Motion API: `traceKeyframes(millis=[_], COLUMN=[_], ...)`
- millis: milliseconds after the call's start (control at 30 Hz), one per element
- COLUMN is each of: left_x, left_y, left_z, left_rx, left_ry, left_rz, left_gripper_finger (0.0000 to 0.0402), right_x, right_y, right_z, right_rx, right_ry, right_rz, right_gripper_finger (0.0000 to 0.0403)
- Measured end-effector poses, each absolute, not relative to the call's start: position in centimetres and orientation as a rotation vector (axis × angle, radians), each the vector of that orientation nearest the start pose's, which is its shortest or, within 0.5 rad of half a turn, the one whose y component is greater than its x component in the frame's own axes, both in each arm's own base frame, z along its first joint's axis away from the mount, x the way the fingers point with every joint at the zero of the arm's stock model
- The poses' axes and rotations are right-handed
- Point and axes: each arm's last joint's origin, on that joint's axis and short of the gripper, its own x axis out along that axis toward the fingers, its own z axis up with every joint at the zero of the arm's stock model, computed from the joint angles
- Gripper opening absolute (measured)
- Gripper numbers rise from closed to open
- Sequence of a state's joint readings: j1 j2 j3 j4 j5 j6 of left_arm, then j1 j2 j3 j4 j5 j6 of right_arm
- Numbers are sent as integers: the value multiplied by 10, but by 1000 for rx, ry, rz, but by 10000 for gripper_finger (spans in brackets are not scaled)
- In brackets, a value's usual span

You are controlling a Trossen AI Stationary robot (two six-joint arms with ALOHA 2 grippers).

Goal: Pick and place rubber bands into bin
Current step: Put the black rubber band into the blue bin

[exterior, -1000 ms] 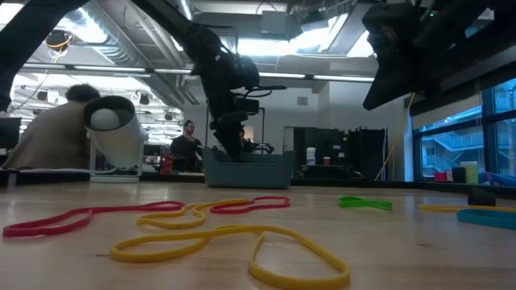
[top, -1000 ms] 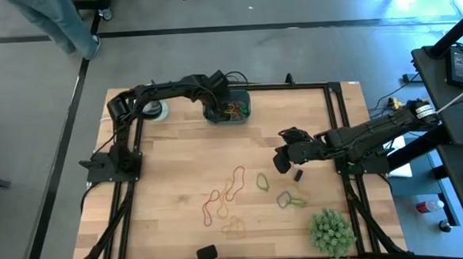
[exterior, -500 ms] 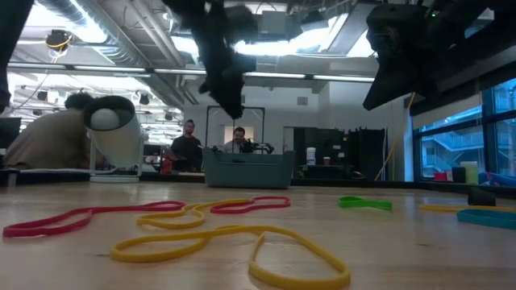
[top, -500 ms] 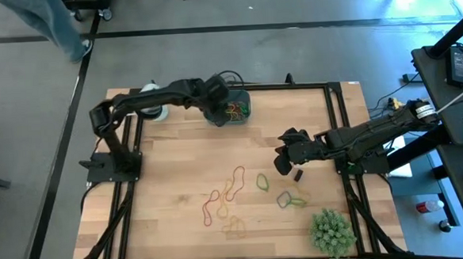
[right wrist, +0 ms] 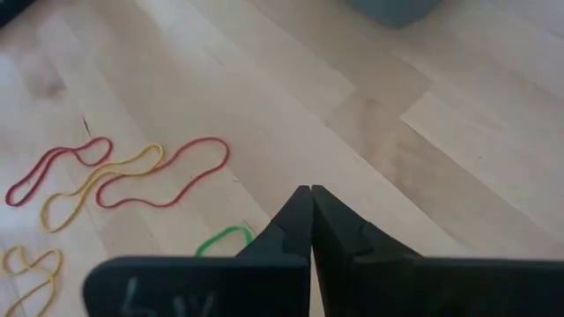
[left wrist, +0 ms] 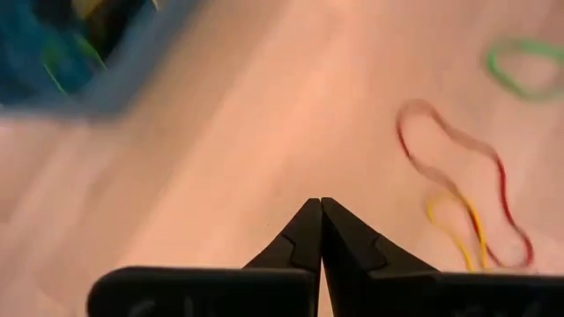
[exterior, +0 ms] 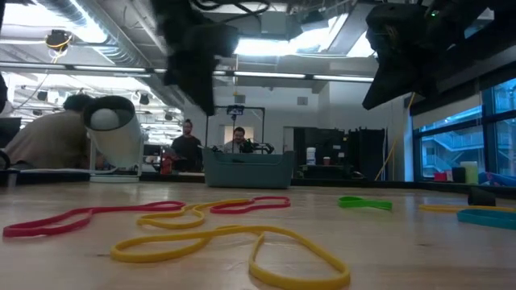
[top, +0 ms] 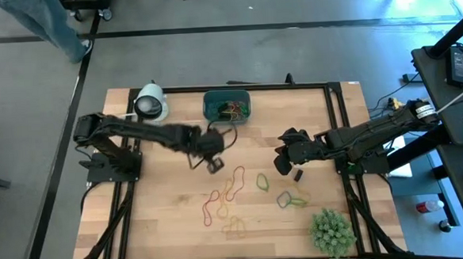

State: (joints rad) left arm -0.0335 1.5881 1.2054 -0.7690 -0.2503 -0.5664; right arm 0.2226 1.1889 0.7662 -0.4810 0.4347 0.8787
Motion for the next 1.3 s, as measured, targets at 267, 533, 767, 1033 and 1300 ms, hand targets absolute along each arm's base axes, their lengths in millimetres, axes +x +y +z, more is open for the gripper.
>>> traceKeyframes(millis=[267, 533, 767, 1033, 1300], left_x=[281, 245, 213, 190, 183], left_y=[-48, -53, -46, -35, -33], left_z=[217, 200, 199, 193, 192], left_rx=[-366, -369, -319, -285, -239], left_ry=[1021, 947, 920, 926, 933], left_rz=[487, 395, 342, 276, 204], left_gripper_finger=[1, 2, 2, 2, 2], right_x=[226, 221, 224, 237, 236], right_y=[42, 58, 75, 99, 110], right_z=[231, 226, 205, 217, 204], right_rx=[596, 734, 903, 866, 922], right_ry=[684, 695, 813, 1053, 1153], right_rz=[-541, -569, -678, -949, -1183], right_gripper_finger=[3, 2, 1, 1, 32])
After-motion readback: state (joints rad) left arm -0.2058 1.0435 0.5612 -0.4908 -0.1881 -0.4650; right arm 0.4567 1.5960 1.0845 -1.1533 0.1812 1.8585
